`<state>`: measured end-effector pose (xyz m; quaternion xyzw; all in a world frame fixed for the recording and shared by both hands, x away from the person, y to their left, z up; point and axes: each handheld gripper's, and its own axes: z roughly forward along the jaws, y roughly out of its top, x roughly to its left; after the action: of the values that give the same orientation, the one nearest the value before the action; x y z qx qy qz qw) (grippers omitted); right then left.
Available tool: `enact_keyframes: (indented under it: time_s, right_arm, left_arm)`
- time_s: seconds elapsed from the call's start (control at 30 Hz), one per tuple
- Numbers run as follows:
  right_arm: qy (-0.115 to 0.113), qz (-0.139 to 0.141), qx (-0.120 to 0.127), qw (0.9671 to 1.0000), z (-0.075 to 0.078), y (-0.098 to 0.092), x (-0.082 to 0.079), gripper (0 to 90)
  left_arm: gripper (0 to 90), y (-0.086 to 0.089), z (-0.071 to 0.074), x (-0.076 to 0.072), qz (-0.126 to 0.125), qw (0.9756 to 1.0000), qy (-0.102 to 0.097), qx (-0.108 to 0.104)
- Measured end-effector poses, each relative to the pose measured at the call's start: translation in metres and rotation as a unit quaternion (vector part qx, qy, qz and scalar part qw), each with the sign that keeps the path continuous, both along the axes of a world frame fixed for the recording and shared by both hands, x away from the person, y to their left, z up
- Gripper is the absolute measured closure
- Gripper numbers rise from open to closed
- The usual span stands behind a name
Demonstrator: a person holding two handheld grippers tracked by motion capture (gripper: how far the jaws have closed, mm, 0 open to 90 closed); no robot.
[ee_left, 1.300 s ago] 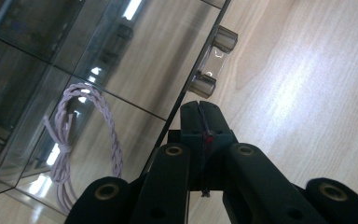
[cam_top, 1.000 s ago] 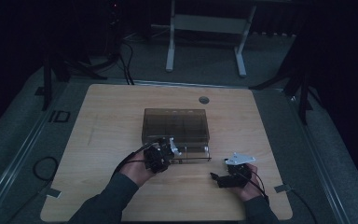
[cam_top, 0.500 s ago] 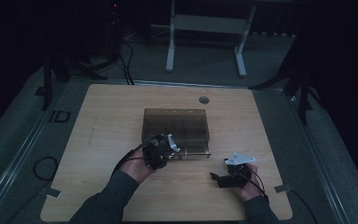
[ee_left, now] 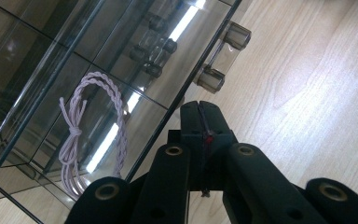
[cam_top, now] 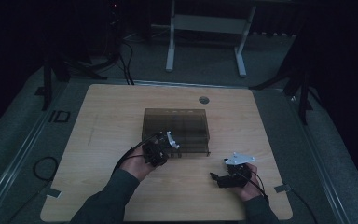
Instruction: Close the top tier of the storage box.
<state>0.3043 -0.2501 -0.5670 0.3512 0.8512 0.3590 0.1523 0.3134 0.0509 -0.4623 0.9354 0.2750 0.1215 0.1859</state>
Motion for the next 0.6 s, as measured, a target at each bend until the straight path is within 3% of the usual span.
enact_keyframes:
  time_s: [0.6]
  right_arm:
    - [0.0,0.0,-0.001,1.0,0.0001,-0.0001,0.0,14.9]
  left_arm:
    - [90.0,-0.0058,-0.0023,0.0095,0.012,0.9999,-0.002,-0.008]
